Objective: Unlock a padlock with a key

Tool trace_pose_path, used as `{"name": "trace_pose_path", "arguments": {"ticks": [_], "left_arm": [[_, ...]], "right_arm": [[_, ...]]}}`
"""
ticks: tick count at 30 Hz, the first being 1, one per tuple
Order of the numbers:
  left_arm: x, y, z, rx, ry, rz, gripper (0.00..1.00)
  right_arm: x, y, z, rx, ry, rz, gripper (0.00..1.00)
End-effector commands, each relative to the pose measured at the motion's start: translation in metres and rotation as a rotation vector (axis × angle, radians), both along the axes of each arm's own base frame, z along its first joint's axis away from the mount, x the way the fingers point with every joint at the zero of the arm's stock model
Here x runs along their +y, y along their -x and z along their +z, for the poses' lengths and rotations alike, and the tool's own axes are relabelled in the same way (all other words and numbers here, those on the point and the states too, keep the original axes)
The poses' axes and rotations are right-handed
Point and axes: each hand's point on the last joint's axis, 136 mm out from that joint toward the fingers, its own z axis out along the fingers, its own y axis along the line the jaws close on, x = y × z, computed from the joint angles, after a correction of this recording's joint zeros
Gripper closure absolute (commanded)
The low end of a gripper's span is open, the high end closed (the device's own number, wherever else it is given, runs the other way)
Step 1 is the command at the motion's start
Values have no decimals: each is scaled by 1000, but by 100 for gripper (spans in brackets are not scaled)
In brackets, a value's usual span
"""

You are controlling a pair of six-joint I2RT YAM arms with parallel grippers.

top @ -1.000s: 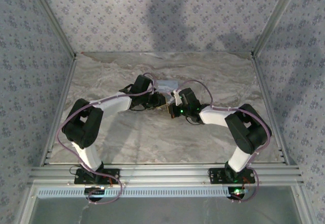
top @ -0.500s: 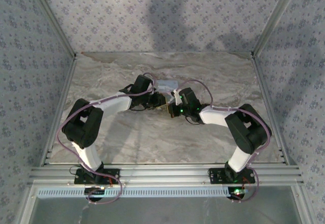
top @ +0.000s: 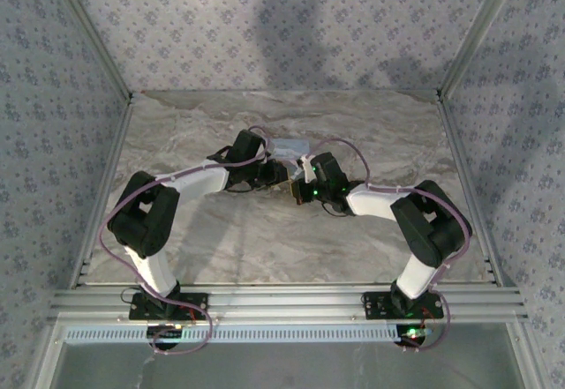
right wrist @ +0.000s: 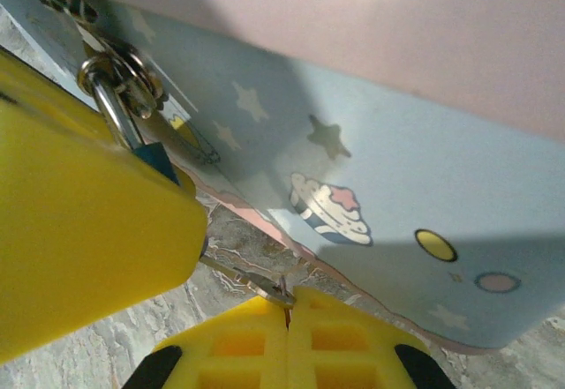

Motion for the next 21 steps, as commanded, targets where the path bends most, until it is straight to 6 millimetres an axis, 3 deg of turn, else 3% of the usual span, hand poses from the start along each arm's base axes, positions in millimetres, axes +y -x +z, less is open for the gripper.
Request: {"name": "trace_pose_path", "arguments": {"ticks": [1,21], "left_arm": [[-7,-3,4,-25,22,-6,80],[-7,-3,-1,-16,14,-4,80]], "right_arm": [[20,-5,21,-45,-72,35,100],[27,-7,36,-97,-138,36,100]]}}
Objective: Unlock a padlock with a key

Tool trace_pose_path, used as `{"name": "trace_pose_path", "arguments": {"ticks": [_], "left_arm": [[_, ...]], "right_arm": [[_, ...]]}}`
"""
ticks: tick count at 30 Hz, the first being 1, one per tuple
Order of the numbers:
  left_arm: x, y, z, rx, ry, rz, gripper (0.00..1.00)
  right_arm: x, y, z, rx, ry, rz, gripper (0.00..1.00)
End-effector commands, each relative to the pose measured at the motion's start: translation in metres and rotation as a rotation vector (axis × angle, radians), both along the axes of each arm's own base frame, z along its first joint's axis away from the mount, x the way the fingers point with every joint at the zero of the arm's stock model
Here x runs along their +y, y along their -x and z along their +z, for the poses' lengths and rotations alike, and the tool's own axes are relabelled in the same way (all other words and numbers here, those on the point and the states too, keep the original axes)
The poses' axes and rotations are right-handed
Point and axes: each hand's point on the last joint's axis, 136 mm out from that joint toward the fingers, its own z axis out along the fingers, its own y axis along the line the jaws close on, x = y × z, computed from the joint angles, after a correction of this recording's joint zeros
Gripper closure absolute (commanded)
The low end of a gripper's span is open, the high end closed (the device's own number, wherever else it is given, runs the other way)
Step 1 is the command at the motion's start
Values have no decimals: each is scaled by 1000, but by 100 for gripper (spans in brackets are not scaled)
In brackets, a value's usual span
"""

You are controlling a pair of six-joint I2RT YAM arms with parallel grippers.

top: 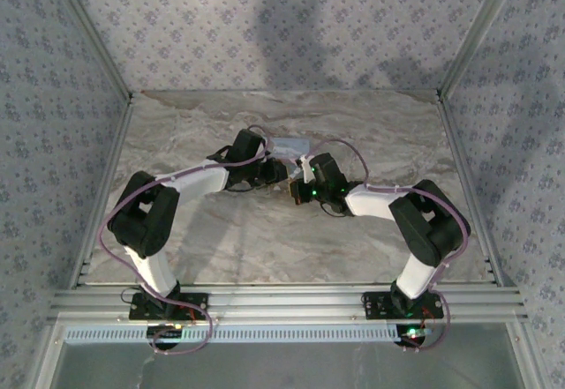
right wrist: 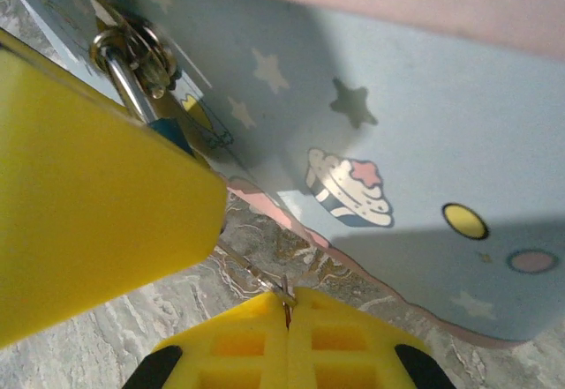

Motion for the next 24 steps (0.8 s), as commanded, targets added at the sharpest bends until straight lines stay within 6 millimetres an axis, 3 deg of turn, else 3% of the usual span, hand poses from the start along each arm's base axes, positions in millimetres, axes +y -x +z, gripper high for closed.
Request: {"name": "trace_pose_path", "arguments": {"ticks": [1,24], "left_arm": [[-8,3,-3,10,16,-21,80],[-10,5,-8,24,9,-26,80]], "right_arm": [[22,-6,36,-101,-118,44,100],[20,-16,49,-148,-171,16,100]]}}
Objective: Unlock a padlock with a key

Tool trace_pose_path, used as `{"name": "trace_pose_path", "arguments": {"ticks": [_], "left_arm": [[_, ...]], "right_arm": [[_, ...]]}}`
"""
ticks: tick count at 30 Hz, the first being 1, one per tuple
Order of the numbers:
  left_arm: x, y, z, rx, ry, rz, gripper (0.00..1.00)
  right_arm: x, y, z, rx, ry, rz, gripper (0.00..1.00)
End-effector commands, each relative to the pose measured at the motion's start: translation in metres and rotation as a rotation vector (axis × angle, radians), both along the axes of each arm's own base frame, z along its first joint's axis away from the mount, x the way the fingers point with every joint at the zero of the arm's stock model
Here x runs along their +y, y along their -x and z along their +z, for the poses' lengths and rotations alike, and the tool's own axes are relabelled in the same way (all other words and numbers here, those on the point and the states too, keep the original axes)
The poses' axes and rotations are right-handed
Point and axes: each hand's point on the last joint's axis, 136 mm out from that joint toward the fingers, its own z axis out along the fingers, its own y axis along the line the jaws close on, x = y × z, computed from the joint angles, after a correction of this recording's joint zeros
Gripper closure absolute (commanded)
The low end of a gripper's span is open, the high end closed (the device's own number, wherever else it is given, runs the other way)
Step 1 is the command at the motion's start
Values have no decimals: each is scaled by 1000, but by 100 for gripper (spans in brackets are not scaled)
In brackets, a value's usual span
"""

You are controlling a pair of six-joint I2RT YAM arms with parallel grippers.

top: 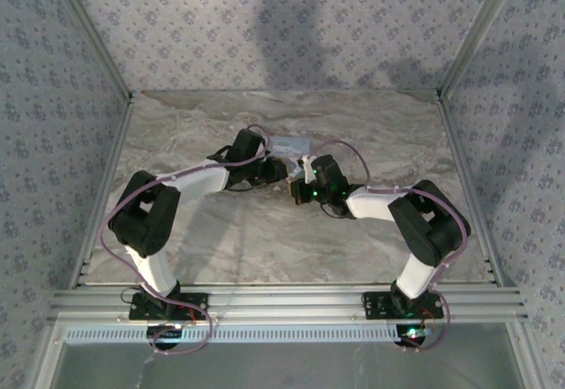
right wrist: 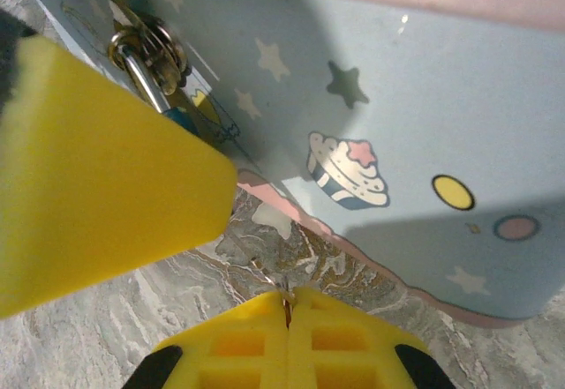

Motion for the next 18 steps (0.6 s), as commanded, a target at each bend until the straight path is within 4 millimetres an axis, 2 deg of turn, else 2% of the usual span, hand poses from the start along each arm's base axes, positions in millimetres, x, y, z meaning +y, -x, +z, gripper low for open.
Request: {"name": "trace_pose_path", "arguments": {"ticks": [1,18], "left_arm": [[-10,8,-6,29,10,-38,80],[-11,10,-5,31,11,-44,80]], "right_arm": [[21,-14,49,-133,-137,32,100],[16,-25,50,-147,-151,1,100]]}}
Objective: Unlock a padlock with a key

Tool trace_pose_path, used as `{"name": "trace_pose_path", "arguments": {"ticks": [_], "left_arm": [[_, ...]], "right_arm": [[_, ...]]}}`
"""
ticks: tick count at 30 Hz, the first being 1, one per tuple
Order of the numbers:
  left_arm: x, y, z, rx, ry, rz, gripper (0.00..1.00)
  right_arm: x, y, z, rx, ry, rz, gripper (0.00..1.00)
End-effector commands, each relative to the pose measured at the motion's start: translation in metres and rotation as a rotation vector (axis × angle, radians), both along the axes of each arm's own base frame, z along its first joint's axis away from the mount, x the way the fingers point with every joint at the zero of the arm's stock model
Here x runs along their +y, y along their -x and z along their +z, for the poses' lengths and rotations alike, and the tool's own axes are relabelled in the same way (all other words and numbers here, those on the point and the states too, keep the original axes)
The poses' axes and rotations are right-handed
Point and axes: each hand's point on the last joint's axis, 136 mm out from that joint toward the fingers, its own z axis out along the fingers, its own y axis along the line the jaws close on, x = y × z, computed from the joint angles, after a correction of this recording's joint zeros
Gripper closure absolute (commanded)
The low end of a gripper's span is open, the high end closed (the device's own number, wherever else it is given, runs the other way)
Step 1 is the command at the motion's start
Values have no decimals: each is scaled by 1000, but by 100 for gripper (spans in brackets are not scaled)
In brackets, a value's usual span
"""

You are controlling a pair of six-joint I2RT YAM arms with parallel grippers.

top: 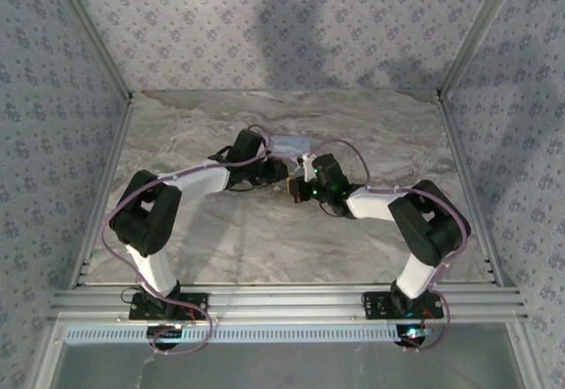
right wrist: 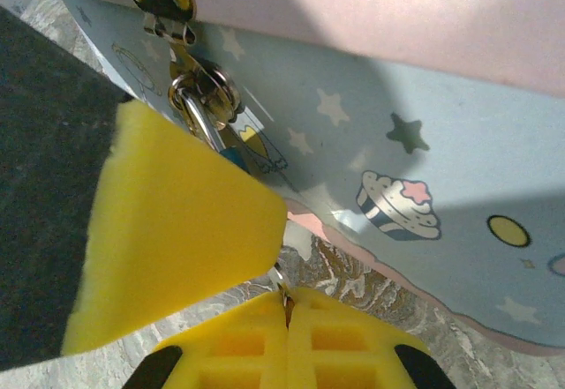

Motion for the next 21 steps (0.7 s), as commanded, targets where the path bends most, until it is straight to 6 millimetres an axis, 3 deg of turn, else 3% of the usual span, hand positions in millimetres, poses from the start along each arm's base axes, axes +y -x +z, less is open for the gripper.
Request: {"name": "trace_pose_path", "arguments": {"ticks": [1,11,16,21], "left_arm": [[-9,12,-6,39,3,-42,80],[-11,13,-2,39,19,-48,80],[-11,11,-1,33,19,-43,80],[-10,7,2,24,23,-33,80]], "right_arm": [[12,-22,42,-125,-114,-9,100],[7,-40,72,-210,-267,-14,100],[4,-34,60,-175,-253,4,99],[-4,-25,44,-143,-228,0,91]]}}
